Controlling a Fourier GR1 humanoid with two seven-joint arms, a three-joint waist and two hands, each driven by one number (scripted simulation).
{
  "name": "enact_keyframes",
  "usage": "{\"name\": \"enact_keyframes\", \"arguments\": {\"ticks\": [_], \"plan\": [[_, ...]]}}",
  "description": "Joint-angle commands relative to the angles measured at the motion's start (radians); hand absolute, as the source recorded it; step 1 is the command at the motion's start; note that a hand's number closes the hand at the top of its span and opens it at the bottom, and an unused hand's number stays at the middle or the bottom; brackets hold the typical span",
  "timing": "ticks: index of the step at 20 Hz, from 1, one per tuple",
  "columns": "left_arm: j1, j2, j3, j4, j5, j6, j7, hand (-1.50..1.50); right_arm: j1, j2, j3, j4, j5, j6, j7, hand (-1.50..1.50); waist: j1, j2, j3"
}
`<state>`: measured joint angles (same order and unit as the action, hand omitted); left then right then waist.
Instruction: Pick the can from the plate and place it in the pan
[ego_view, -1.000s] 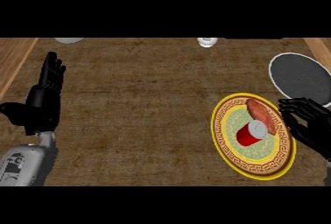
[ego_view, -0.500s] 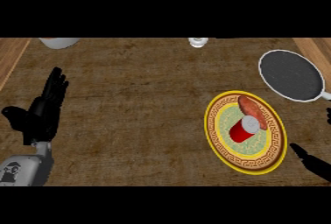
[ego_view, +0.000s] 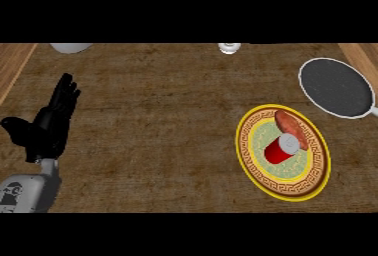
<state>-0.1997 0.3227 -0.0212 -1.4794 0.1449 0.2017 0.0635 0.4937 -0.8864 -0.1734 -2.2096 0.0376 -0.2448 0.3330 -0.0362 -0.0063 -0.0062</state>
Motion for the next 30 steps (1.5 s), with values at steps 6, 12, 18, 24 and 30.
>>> {"name": "enact_keyframes", "arguments": {"ticks": [6, 12, 18, 24, 30], "plan": [[-0.040, -0.016, -0.007, -0.003, -0.003, -0.028, 0.025, 0.00, -0.218, -0.233, -0.130, -0.176, -0.091, 0.167, 0.516, -1.50, 0.049, 0.010, 0.004], [-0.075, -0.001, 0.025, 0.026, 0.002, -0.066, 0.025, 0.00, -0.478, -0.268, -0.020, -0.102, -0.220, 0.204, 0.650, -1.50, 0.061, 0.012, 0.005], [-0.067, -0.066, -0.010, 0.067, -0.061, -0.030, -0.035, 0.00, -0.664, -0.166, 0.227, -0.079, -0.140, 0.166, 0.676, -1.50, 0.063, 0.013, 0.005], [-0.068, -0.050, 0.023, 0.068, -0.043, -0.060, -0.010, 0.00, -0.755, -0.075, 0.386, 0.004, -0.026, 0.196, 0.816, -1.50, 0.055, 0.010, 0.005], [-0.065, -0.079, 0.003, 0.013, -0.083, -0.019, 0.040, 0.00, -0.752, 0.016, 0.427, 0.085, 0.097, 0.201, 0.797, -1.50, 0.042, 0.007, 0.006]]}}
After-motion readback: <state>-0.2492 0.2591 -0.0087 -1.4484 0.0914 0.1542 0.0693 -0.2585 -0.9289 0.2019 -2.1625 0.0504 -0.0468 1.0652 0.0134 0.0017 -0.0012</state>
